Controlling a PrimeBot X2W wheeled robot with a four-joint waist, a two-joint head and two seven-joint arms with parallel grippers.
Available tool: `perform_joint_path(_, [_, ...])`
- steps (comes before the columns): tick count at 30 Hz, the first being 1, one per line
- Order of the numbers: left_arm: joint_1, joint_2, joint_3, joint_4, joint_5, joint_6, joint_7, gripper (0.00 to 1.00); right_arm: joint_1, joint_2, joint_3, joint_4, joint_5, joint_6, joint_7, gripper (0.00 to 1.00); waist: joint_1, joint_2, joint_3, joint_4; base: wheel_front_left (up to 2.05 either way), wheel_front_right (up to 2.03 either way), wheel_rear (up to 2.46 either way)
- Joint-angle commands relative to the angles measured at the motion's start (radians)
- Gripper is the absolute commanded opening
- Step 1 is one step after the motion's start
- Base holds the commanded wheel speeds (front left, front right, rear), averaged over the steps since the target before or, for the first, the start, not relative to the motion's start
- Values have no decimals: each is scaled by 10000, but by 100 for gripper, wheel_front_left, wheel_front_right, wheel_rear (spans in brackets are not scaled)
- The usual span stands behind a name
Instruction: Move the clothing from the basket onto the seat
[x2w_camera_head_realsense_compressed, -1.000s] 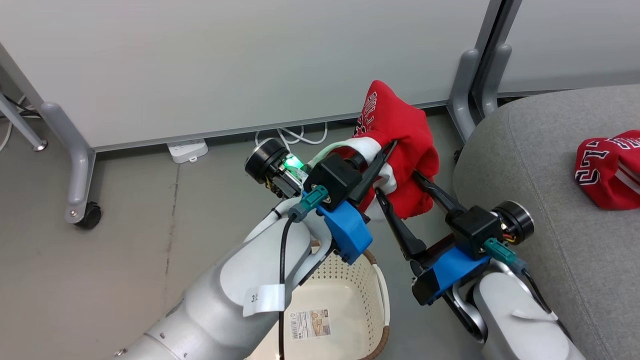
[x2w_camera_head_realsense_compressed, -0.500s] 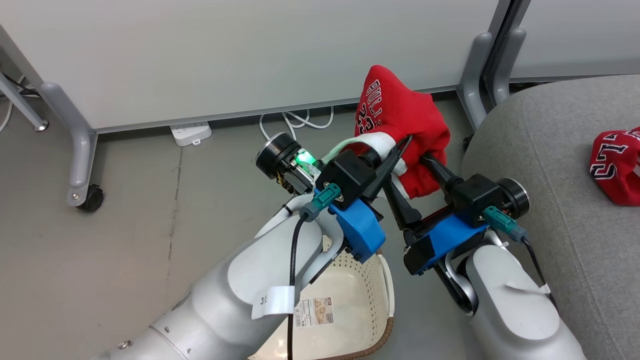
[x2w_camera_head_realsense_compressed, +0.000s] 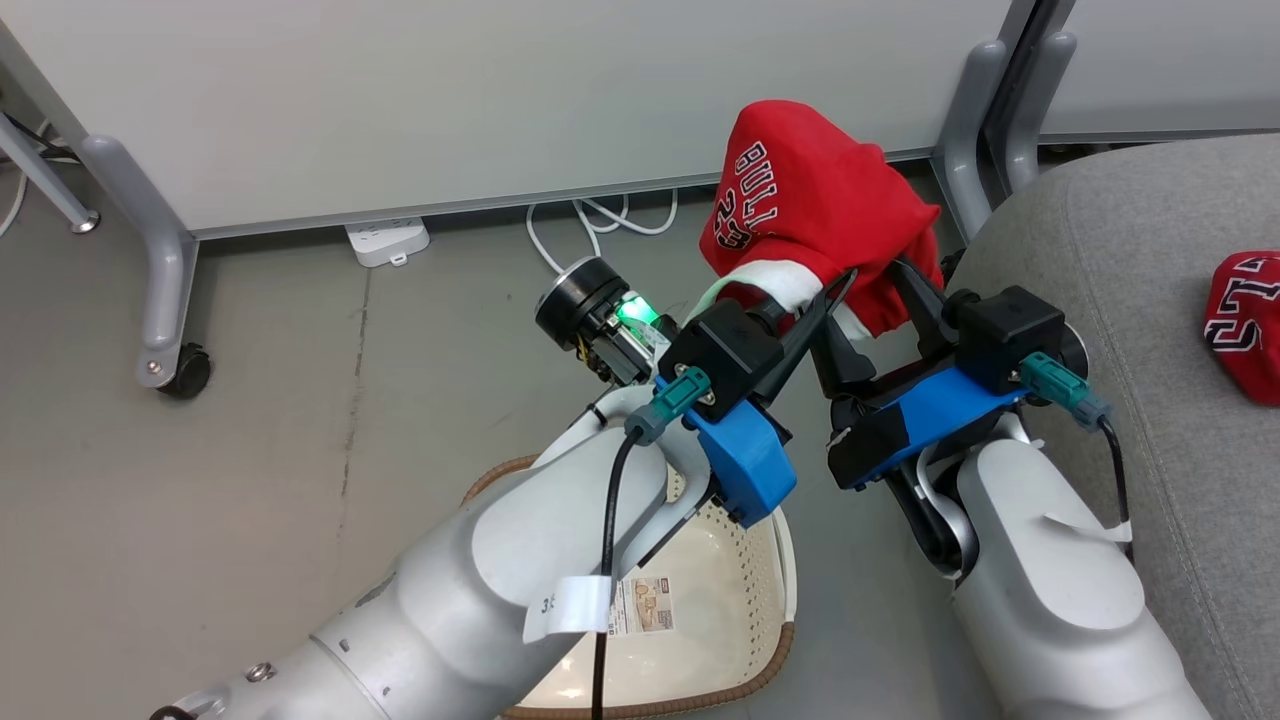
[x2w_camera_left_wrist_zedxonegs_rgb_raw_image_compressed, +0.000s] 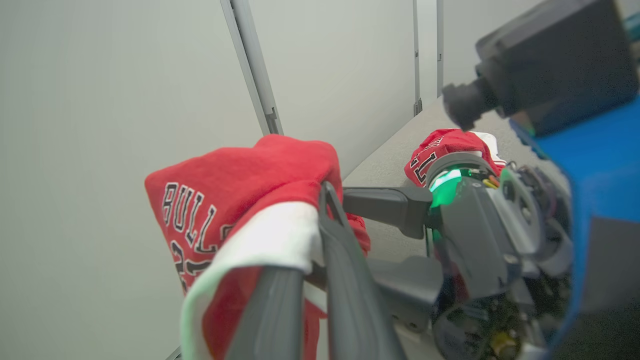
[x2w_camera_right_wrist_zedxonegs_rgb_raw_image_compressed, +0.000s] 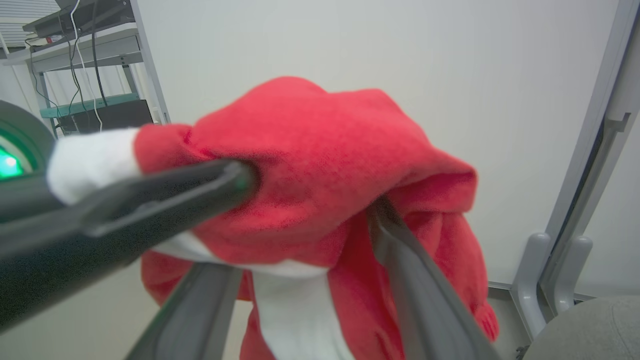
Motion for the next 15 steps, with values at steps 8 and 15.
perform_joint_path(8, [-254,3,-224,-18,-247,115,-47,0,-189,4,-74,39,-110,1,-32,0,-1,0,26,41,0,0,0])
perform_joint_path(15, [-263,1,-254,-16,-299,193,-47,0,-158,0,26,78,-129,1,-30,0,-1,0,13,3,0,0,0])
